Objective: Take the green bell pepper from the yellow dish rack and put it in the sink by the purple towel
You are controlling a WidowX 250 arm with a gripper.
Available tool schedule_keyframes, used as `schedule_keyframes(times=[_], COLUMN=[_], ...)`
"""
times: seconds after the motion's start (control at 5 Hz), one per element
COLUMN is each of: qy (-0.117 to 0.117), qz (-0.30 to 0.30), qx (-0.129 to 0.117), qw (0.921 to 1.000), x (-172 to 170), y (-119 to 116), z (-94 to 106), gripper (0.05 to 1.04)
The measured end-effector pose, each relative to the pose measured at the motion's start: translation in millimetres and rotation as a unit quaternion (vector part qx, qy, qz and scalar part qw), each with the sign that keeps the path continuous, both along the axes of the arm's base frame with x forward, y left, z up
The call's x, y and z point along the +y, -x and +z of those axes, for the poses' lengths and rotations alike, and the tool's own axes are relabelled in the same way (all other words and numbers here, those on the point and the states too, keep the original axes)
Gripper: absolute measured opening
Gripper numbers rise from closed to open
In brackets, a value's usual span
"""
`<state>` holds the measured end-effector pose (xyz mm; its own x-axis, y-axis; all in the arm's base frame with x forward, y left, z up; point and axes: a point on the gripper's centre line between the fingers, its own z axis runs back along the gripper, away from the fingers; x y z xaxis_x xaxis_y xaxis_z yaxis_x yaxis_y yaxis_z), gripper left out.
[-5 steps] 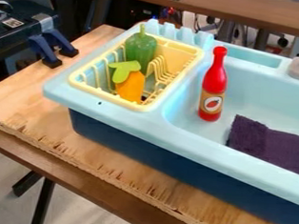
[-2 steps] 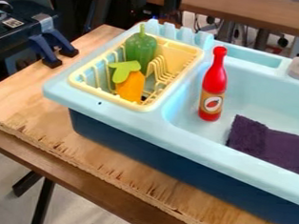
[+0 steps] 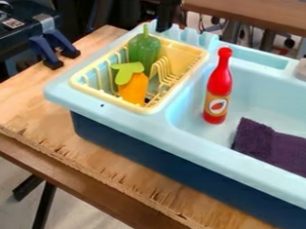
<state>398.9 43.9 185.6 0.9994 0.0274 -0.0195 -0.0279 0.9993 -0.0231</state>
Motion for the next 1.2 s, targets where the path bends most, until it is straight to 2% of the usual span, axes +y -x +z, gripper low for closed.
schedule_keyframes(times=[0.4,0.6,0.8,1.0,1.2], qy=[-0.004,0.001,0.032,0.043,0.043], qz=[0.019,0.004,-0.006,-0.003,-0.005], qx=[0.03,0.025,-0.005,-0.014,-0.017], qw=[0.9994,0.9997,0.9995,0.999,0.9989], x=[16.1,18.5,12.5,11.5,4.5], y=[10.0,5.1,-4.2,-6.6,-8.3], z=[-14.1,-20.9,-22.0,-20.9,-18.3], gripper=[1.001,0.953,0.682,0.48,0.303])
